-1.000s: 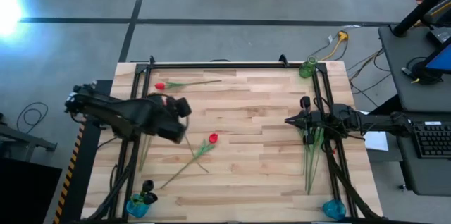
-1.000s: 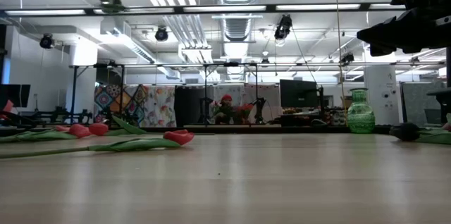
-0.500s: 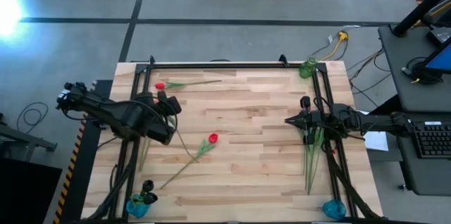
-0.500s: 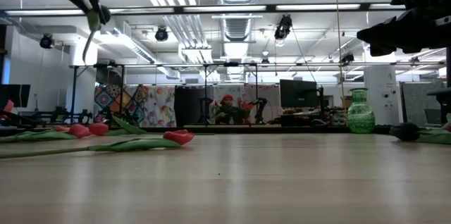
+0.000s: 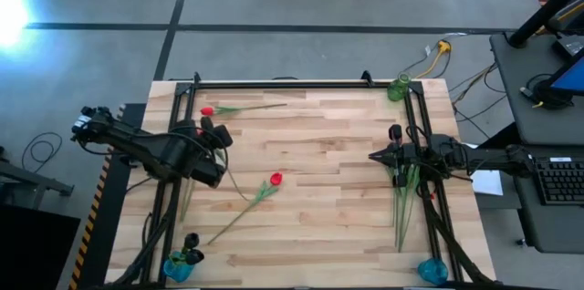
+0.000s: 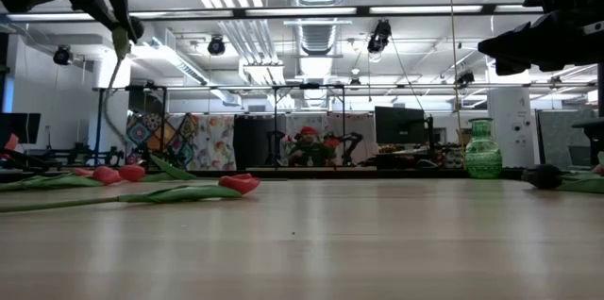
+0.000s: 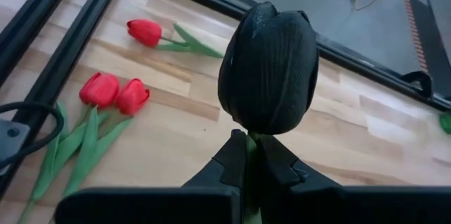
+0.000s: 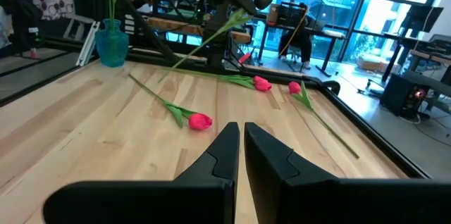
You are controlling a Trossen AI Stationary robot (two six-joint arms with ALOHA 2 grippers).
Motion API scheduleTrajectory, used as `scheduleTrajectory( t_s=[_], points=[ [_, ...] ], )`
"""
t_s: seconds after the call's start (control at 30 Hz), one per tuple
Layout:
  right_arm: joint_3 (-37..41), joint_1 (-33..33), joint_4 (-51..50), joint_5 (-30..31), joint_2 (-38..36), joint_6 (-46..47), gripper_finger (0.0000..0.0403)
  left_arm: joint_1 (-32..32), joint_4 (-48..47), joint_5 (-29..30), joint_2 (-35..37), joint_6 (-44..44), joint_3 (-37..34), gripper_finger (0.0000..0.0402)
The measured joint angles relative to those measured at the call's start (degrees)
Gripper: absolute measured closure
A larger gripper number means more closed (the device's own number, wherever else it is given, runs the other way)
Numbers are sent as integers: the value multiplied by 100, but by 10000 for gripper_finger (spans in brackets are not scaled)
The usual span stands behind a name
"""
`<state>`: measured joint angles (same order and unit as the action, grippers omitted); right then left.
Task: Sort flowers into vase by color
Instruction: Put the black tulip into the left blue vase
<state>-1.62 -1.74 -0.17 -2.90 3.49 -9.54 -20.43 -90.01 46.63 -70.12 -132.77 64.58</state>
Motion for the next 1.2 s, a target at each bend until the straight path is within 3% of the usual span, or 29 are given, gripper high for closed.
scheduleTrajectory(
  t_s=[0.63, 0.87, 1.03, 1.2],
  points=[
    [1, -1, -1, 0, 0, 0, 385, 28, -3, 237, -198, -59, -66, 401],
    [-1, 1, 1, 2, 0, 11, 385, -35, 54, 873, -47, 2567, -65, 401],
    [1, -1, 0, 0, 0, 9, 385, -52, 32, 986, 163, 3628, -57, 401],
    [1, 0, 1, 0, 0, 9, 385, -52, 314, 978, 311, 5525, -57, 401]
  ],
)
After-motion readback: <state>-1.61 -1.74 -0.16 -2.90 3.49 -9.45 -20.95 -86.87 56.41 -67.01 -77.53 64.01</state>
